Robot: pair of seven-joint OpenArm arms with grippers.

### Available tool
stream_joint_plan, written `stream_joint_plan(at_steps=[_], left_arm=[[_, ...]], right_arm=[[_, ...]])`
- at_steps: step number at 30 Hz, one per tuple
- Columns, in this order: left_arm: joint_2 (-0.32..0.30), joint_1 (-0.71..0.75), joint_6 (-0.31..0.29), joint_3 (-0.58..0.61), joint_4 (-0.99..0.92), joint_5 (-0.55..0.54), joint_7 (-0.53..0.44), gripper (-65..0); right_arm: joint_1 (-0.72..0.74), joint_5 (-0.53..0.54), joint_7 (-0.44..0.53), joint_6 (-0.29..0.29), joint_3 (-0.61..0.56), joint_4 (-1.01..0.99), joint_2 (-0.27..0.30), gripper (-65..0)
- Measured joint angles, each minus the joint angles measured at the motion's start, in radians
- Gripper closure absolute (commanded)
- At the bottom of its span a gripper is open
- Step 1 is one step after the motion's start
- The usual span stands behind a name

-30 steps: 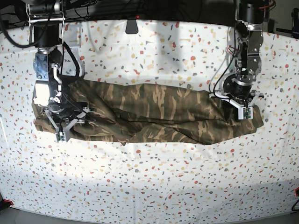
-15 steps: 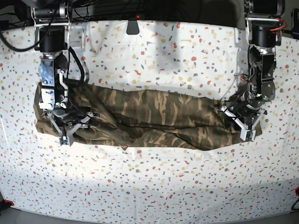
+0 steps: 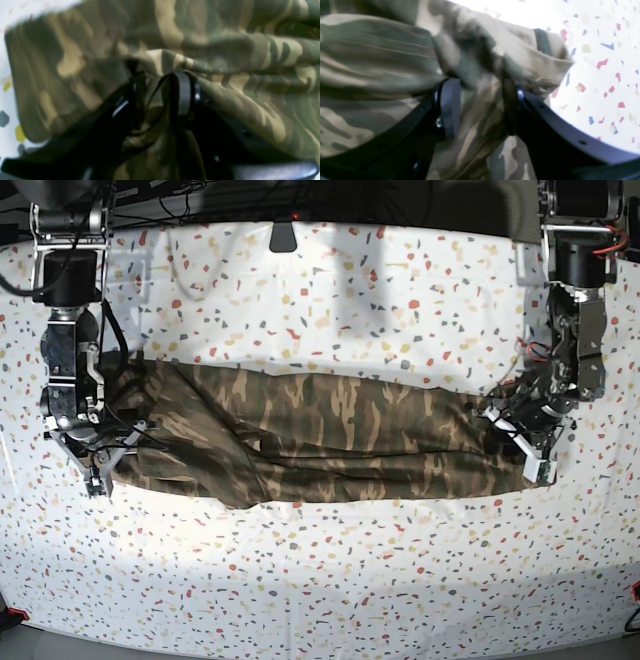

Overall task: Fold the T-shirt properly
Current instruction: 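Lift and pull both held ends of the strip, then fold the end held by the right gripper toward the left gripper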

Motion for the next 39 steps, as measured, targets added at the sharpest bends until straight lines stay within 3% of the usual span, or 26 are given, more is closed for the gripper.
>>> stream_joint_plan(at_steps=[5, 10, 17, 20, 22, 24, 26, 28, 35, 39], left_arm=[[-0.021, 0.013, -0.023, -0.001, 0.0, -0.042, 0.003, -18.7], [-0.024, 0.013, -0.054, -0.003, 0.0, -0.057, 0.011, -18.7], [-0.063, 0.016, -0.084, -0.004, -0.001, -0.093, 0.048, -18.7], [-0.094, 0.016, -0.098, -0.004, 0.001, -0.166, 0.122, -18.7], [-0.118, 0.016, -0.096, -0.005, 0.036, -0.206, 0.241, -18.7], [-0.139, 0.011, -0.082, -0.007, 0.082, -0.209, 0.4, -18.7], [-0.155, 0.011, -0.067, -0.006, 0.129, -0.202, 0.516, -18.7], [-0.171, 0.025, -0.059, -0.004, 0.167, -0.191, 0.56, -18.7], [-0.226, 0.055, -0.037, 0.005, 0.251, -0.12, 0.661, -18.7], [-0.228, 0.064, -0.028, 0.006, 0.274, -0.106, 0.664, -18.7]], right_arm=[[0.003, 0.13, -0.005, 0.139, -0.002, 0.0, 0.002, -27.6], [0.016, 0.198, -0.037, 0.265, -0.003, 0.024, -0.046, -27.6], [0.02, 0.205, -0.068, 0.27, -0.003, 0.094, -0.05, -27.6], [0.019, 0.204, -0.08, 0.27, -0.003, 0.094, -0.051, -27.6], [0.019, 0.212, -0.084, 0.27, -0.003, 0.094, -0.05, -27.6], [0.019, 0.281, -0.105, 0.278, -0.003, 0.098, -0.05, -27.6], [0.019, 0.355, -0.164, 0.354, -0.003, 0.11, -0.05, -27.6], [0.019, 0.449, -0.238, 0.4, -0.003, 0.131, -0.051, -27.6], [0.019, 0.844, -0.564, 0.401, -0.003, 0.257, -0.05, -27.6], [0.02, 0.965, -0.591, 0.401, -0.003, 0.338, -0.051, -27.6]])
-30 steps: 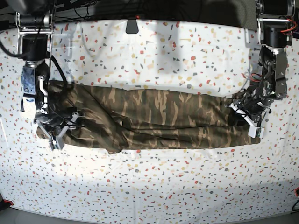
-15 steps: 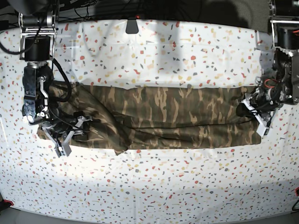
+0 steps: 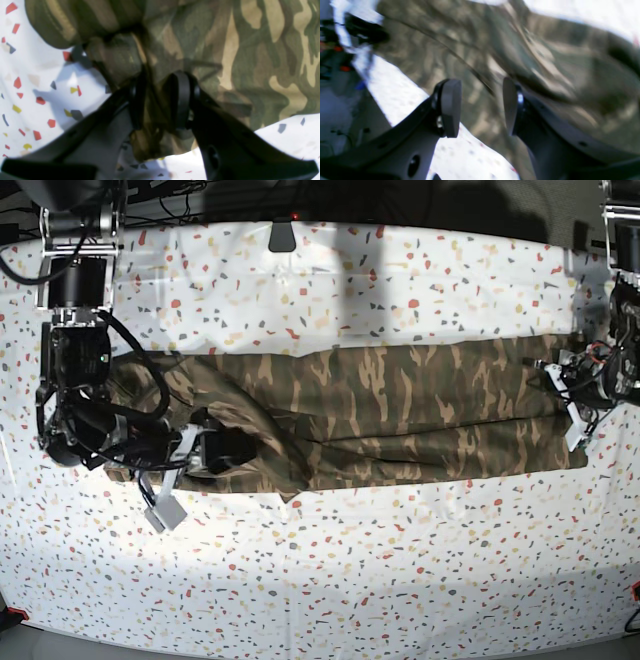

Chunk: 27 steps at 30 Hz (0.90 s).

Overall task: Fold the T-shirt properly
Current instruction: 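Fold the end held by the right gripper toward the left gripper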

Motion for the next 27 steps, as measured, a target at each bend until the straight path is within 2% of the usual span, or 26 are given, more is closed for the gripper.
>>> stream_joint_plan(at_steps=[2, 4, 8, 12, 15, 17, 20, 23, 24, 27], left_arm=[[0.0, 0.001, 0.003, 0.001, 0.005, 0.007, 0.002, -18.7], [0.0, 0.004, 0.003, 0.002, 0.013, 0.014, -0.008, -18.7], [-0.006, 0.018, -0.001, 0.002, 0.013, 0.025, -0.103, -18.7], [-0.005, 0.019, 0.003, 0.002, 0.008, 0.045, -0.182, -18.7], [-0.005, 0.021, 0.003, 0.002, 0.008, 0.045, -0.187, -18.7], [-0.005, 0.021, 0.003, 0.002, 0.008, 0.048, -0.188, -18.7], [-0.005, 0.02, 0.003, 0.002, 0.008, 0.047, -0.187, -18.7], [-0.005, 0.019, 0.003, 0.002, 0.008, 0.048, -0.187, -18.7], [-0.005, 0.02, 0.003, 0.002, 0.008, 0.048, -0.187, -18.7], [-0.005, 0.019, 0.003, 0.002, 0.008, 0.048, -0.187, -18.7]], right_arm=[[0.002, 0.032, 0.031, 0.0, 0.0, 0.018, 0.0, -27.6], [0.002, 0.011, 0.107, 0.0, 0.0, 0.022, -0.004, -27.6], [0.003, -0.224, 0.269, -0.001, 0.003, 0.021, -0.071, -27.6], [0.003, -0.451, 0.504, 0.0, 0.003, 0.018, -0.189, -27.6], [0.016, -0.64, 0.589, 0.0, -0.008, -0.032, -0.283, -27.6], [0.021, -0.741, 0.64, -0.001, -0.04, -0.101, -0.309, -27.6], [0.019, -0.898, 0.747, 0.003, -0.087, -0.247, -0.315, -27.6], [0.019, -0.926, 0.768, 0.003, -0.113, -0.402, -0.311, -27.6], [0.017, -0.891, 0.801, 0.006, -0.12, -0.435, -0.31, -27.6], [0.035, -0.814, 0.715, 0.0, -0.147, -0.447, -0.316, -27.6]])
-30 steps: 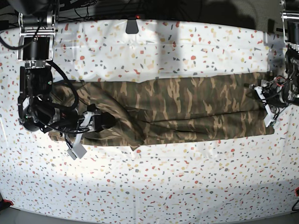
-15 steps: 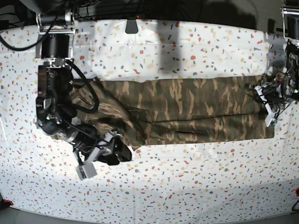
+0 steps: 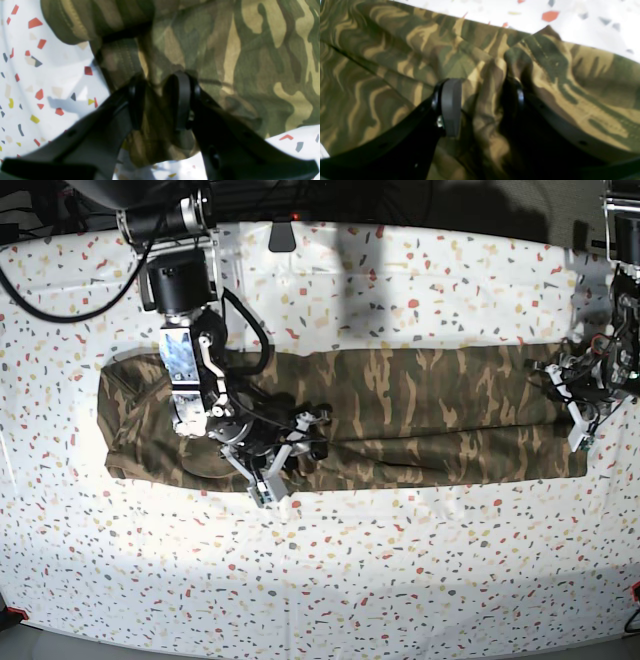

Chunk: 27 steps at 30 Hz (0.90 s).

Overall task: Fold the T-shirt properly
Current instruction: 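Fold the end held by the right gripper toward the left gripper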

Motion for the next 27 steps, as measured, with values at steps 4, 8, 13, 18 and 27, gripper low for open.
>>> stream_joint_plan(at_steps=[4, 8, 13, 18, 27], left_arm=[[0.0, 0.0, 0.001, 0.0, 0.0, 0.0, 0.0, -18.7], [-0.005, -0.006, 0.002, 0.003, 0.0, -0.004, 0.016, -18.7], [-0.006, -0.036, 0.003, 0.005, 0.03, 0.019, 0.089, -18.7], [-0.006, -0.074, 0.004, 0.005, 0.101, 0.025, 0.083, -18.7], [-0.06, -0.172, 0.058, 0.005, 0.14, 0.043, 0.052, -18.7]], right_arm=[[-0.021, 0.083, -0.066, -0.002, -0.013, 0.103, 0.0, -27.6], [-0.011, 0.165, -0.14, -0.001, -0.015, 0.305, 0.0, -27.6], [-0.006, 0.233, -0.232, -0.001, -0.014, 0.51, 0.0, -27.6], [-0.01, 0.253, -0.293, 0.0, -0.013, 0.602, 0.0, -27.6], [-0.011, 0.255, -0.323, 0.0, -0.011, 0.603, 0.0, -27.6]])
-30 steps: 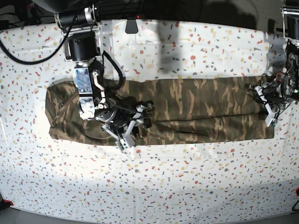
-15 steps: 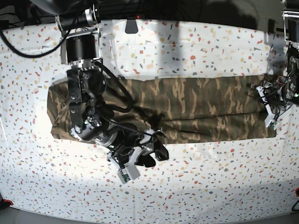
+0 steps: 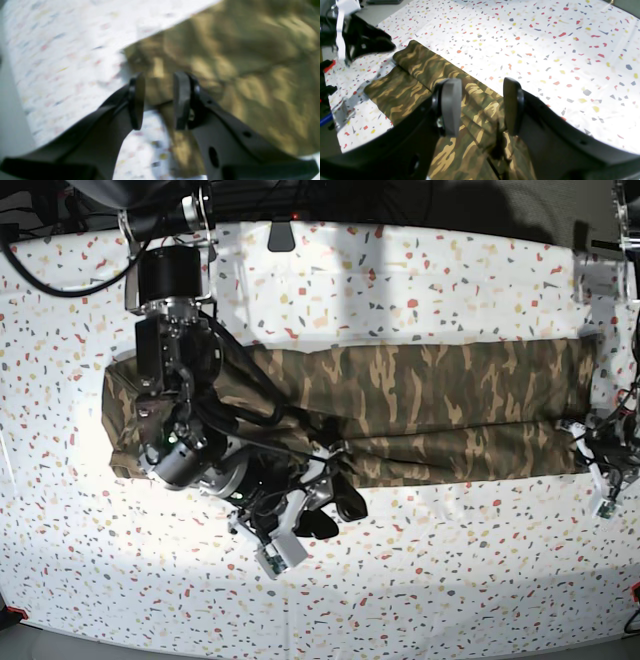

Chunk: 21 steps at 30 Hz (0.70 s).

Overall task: Fold the T-shirt properly
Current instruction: 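Fold the end held by the right gripper toward the left gripper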

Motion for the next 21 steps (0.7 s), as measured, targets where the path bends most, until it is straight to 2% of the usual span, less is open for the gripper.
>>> stream_joint_plan(at_steps=[3, 8, 13, 17, 21], left_arm=[[-0.055, -0.053, 0.017, 0.0, 0.0, -0.033, 0.015, -18.7], [-0.139, -0.065, 0.017, 0.0, 0.001, -0.21, 0.054, -20.4], [-0.14, -0.065, 0.018, 0.0, 0.001, -0.365, 0.058, -30.6], [-0.136, -0.066, 0.016, 0.001, 0.001, -0.396, 0.02, -31.2], [-0.136, -0.066, 0.016, 0.001, -0.005, -0.403, 0.014, -31.2]], right_arm=[[-0.002, 0.0, -0.003, 0.0, 0.029, 0.005, -0.003, -27.6], [-0.007, 0.0, -0.01, 0.0, 0.183, 0.032, -0.003, -27.6], [-0.147, 0.0, 0.001, 0.001, 0.326, 0.188, -0.003, -27.6], [-0.294, -0.004, 0.007, 0.003, 0.404, 0.333, 0.0, -27.6], [-0.455, 0.0, 0.008, 0.002, 0.433, 0.396, 0.0, -27.6]])
